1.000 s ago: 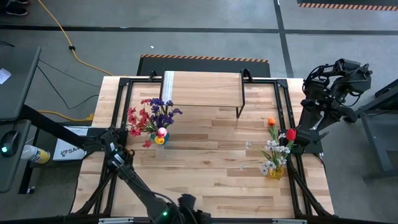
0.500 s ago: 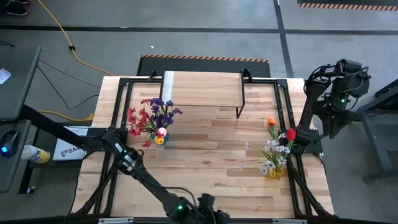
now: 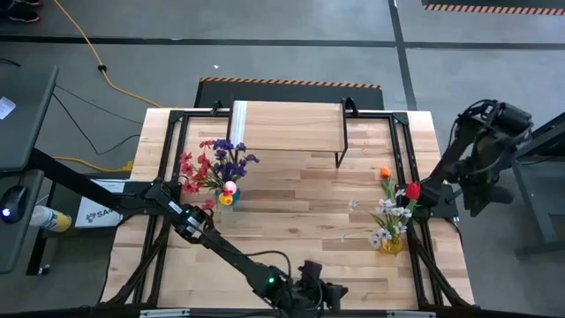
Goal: Pick and place flowers into a vace then onto a shelf
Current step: Adjust the vases
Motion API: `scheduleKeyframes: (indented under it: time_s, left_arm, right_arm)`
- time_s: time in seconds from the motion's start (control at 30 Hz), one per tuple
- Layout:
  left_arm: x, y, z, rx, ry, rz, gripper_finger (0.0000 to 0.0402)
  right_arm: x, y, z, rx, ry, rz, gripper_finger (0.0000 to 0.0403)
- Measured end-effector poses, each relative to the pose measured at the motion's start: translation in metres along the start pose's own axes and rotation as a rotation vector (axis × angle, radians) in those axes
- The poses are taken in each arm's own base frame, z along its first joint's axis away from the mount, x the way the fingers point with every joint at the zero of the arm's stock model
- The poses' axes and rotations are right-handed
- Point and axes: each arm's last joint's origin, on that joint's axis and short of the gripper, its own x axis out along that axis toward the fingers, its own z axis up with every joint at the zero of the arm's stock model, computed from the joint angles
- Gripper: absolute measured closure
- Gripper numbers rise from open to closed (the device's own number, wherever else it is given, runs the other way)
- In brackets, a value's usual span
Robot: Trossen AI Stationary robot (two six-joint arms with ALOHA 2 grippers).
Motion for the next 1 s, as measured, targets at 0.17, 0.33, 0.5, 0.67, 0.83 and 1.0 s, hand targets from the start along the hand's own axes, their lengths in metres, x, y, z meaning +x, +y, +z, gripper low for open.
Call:
scheduleKeyframes:
  time_s: [0.17,0.33,0.5,0.67,0.83,1.0]
  left_arm:
    - [-0.002,0.0,-0.003,0.01,0.008,-0.004,0.0273]
    - [-0.01,0.001,-0.013,0.022,0.031,-0.002,0.0295]
    - [-0.02,0.003,-0.025,0.028,0.057,0.0,0.0304]
    - [-0.028,0.005,-0.033,0.039,0.075,0.004,0.0307]
    - [-0.035,0.008,-0.04,0.062,0.089,0.021,0.0307]
    - [-0.037,0.012,-0.043,0.068,0.095,0.053,0.0307]
  right_arm:
    - [0.012,0.009,0.008,0.046,0.022,-0.082,0.0269]
    - [0.021,0.016,0.015,0.079,0.016,-0.128,0.0269]
    - [0.032,0.026,0.024,0.131,0.029,-0.179,0.0269]
    - [0.043,0.033,0.03,0.191,0.071,-0.22,0.0269]
    - [0.052,0.039,0.027,0.272,0.114,-0.281,0.0269]
    - [0.064,0.045,0.018,0.306,0.174,-0.358,0.0269]
